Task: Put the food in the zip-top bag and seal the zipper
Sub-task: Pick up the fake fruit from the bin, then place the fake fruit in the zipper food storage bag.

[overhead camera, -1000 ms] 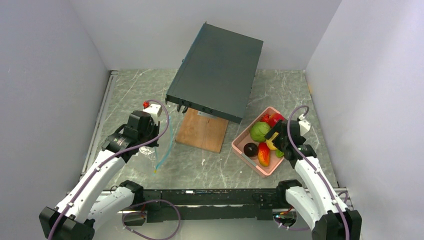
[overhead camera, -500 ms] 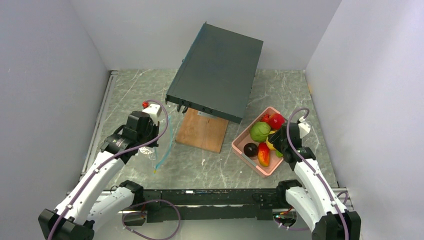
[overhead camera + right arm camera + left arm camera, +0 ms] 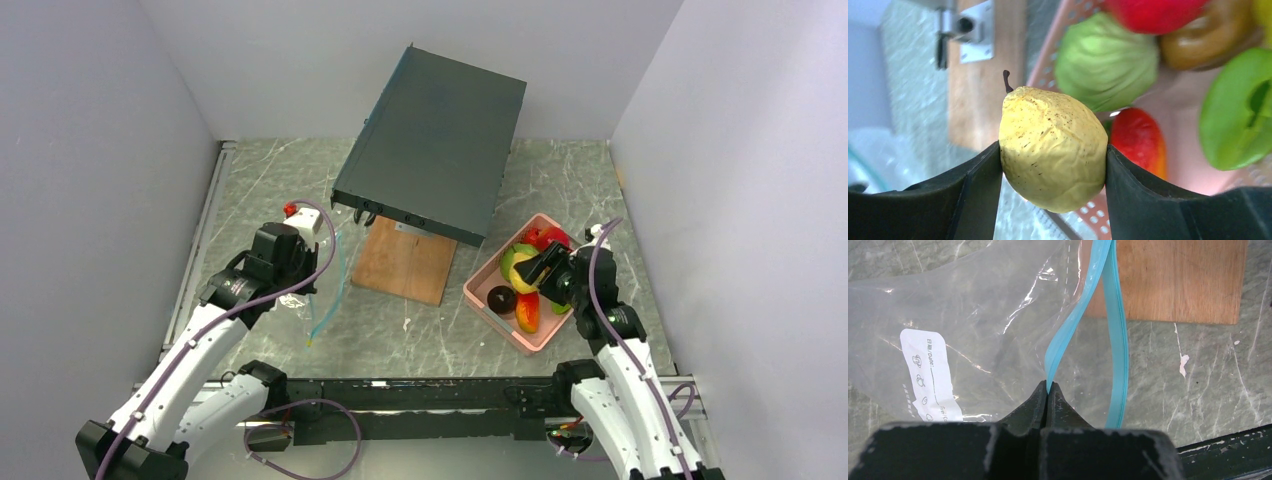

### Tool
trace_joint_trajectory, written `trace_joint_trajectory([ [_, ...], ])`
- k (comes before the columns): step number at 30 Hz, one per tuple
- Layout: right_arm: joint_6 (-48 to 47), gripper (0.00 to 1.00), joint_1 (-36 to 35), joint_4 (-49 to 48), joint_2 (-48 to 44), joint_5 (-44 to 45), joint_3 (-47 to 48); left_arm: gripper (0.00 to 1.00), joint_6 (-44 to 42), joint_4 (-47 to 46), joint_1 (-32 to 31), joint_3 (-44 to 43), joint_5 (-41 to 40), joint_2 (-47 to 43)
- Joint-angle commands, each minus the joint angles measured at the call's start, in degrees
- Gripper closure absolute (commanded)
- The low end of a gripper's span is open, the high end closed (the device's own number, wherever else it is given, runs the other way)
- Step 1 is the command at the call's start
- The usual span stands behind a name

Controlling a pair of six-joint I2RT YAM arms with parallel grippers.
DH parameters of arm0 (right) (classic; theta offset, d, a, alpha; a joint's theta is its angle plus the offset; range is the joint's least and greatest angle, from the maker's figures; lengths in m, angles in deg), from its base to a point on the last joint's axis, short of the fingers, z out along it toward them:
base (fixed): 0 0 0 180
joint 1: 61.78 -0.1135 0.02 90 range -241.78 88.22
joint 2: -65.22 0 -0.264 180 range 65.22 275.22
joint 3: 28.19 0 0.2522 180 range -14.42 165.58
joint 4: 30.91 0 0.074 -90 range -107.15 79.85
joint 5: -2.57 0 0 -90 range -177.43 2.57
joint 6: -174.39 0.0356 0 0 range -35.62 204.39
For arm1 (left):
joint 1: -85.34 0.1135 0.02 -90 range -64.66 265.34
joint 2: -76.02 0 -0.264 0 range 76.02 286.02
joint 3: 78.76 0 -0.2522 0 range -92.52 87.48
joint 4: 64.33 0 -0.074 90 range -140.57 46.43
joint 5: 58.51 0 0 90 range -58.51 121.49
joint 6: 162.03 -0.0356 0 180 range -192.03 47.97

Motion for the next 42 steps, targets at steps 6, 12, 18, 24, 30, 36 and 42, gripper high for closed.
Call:
trace_joint_trajectory([
  [6,-1.9,1.0,-4.66,-10.78,-9.37,-29.96,-4.07,1.0,-0.76,-1.86,-0.02,0.2,0.91,-1.33],
  [12,0.97,1.0,-27.42,-16.54,-13.52,-18.06,-8.88,1.0,-0.74,-1.72,-0.02,0.09,0.83,-0.84],
  [18,-3.6,1.0,-56.98,-24.04,-3.02,7.51,-4.79,1.0,-0.63,-1.54,-0.02,0.07,0.28,-0.96],
  [24,-15.22,1.0,-78.29,-31.23,23.66,29.49,12.44,1.0,0.11,-1.21,-0.02,-0.14,2.82,-1.81],
  [30,-15.21,1.0,-79.59,-35.3,37.42,36.85,24.08,1.0,3.68,0.96,-2.97,-0.04,2.25,-7.47],
  [36,-14.16,1.0,-79.04,-44.16,42.02,44.18,25.26,1.0,2.62,-1.87,-3.01,1.92,8.91,-10.05],
  [42,-8.28,1.0,-77.14,-55.19,45.22,46.58,24.5,1.0,2.57,-3.69,-2.97,3.33,10.22,-12.35],
])
